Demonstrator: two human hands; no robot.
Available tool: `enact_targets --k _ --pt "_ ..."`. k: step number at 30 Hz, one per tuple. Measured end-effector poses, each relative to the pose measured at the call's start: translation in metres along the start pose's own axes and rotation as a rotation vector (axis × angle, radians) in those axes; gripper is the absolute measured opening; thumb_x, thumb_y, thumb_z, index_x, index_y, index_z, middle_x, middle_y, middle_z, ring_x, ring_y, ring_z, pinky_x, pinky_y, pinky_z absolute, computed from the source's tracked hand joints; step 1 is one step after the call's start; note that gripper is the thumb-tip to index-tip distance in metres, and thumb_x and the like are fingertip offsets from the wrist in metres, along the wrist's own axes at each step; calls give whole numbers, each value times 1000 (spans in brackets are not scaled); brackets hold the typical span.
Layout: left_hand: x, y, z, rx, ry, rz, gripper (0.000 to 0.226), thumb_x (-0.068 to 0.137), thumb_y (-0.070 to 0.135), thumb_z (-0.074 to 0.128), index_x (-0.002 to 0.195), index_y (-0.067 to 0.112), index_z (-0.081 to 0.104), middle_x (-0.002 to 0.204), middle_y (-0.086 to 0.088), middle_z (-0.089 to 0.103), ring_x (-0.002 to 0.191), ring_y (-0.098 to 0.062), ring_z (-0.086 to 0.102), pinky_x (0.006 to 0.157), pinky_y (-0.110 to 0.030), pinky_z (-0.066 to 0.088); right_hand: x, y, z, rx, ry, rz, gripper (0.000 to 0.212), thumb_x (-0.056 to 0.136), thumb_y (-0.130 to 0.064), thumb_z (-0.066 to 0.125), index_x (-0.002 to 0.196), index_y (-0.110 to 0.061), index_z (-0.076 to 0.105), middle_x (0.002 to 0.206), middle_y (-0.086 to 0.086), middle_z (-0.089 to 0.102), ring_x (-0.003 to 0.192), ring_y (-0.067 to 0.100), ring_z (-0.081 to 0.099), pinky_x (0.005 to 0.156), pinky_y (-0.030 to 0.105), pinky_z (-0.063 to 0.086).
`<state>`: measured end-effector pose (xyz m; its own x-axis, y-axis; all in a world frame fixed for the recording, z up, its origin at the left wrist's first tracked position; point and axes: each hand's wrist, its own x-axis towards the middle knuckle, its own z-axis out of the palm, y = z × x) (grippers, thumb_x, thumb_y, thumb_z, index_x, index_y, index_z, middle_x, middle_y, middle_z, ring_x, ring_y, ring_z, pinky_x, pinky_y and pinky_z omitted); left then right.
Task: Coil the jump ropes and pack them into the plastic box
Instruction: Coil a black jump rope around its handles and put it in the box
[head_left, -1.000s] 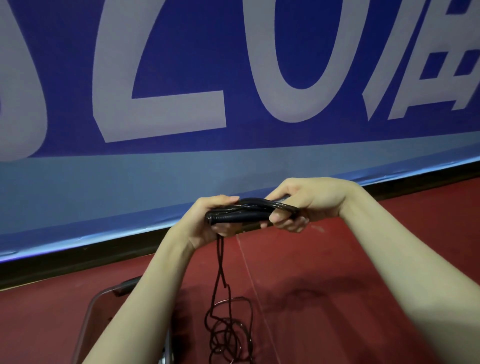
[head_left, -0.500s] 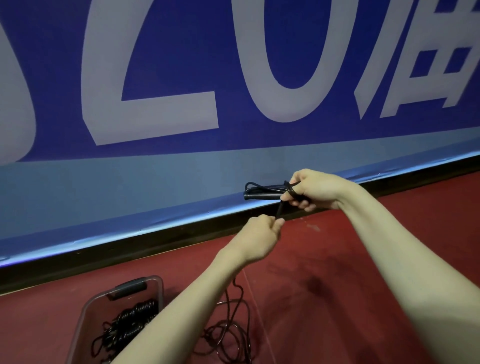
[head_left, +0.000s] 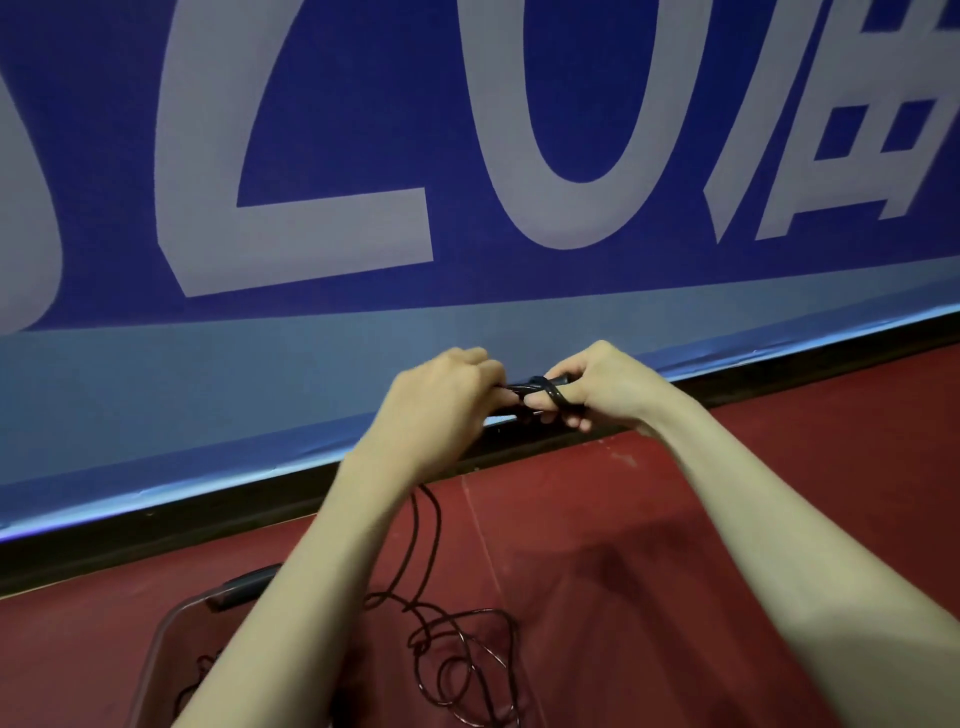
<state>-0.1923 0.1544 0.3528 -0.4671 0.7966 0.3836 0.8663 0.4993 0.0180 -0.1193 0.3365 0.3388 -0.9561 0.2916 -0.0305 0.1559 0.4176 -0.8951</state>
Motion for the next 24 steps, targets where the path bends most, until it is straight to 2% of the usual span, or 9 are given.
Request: enact_targets --k 2,6,8,12,17,21,24 --pt "-4 -15 0 -139 28 19 23 98 38 48 95 19 61 96 8 55 95 -13 48 69 -33 41 -4 -11 3 -76 -90 -44 13 84 -21 77 81 -9 73 67 5 67 46 8 49 45 18 43" --pt "-10 -26 7 -223 45 49 18 98 35 50 86 23 58 88 12 54 85 -9 44 70 -39 45 -12 -27 15 -230 -235 -107 16 88 -19 71 81 -5 70 52 -8 61 42 2 47 45 14 38" --pt "-13 -29 12 -323 35 -1 18 98 36 47 81 32 51 79 15 52 81 -11 44 71 -38 44 -13 -30 17 -232 -270 -123 16 89 -17 70 85 -2 70 51 -10 59 42 2 45 45 13 37" --pt "-17 -31 21 -436 -23 -130 23 99 37 45 77 32 46 60 5 49 61 -17 43 60 -34 36 -13 -32 19 -239 -276 -129 21 90 -18 69 91 3 70 56 -8 59 44 2 44 44 13 35" --pt "-17 -32 20 -593 -33 -153 28 99 40 45 74 29 50 59 -4 49 56 -19 39 58 -35 34 -13 -27 22 -124 -321 -103 15 92 -18 65 84 -5 64 64 -4 63 47 4 44 48 15 35" --pt "-17 -33 18 -565 -43 -164 27 98 41 45 74 30 51 59 -7 50 56 -20 40 57 -35 35 -10 -20 27 -11 -383 -68 15 96 -16 59 85 -7 61 62 -7 61 53 5 46 54 18 36" --pt "-18 -33 19 -521 -84 -172 26 97 43 47 74 31 52 55 -1 45 54 -19 38 54 -33 32 -10 -13 29 125 -467 -9 14 99 -15 53 89 -7 58 65 -5 53 58 8 44 54 19 35"
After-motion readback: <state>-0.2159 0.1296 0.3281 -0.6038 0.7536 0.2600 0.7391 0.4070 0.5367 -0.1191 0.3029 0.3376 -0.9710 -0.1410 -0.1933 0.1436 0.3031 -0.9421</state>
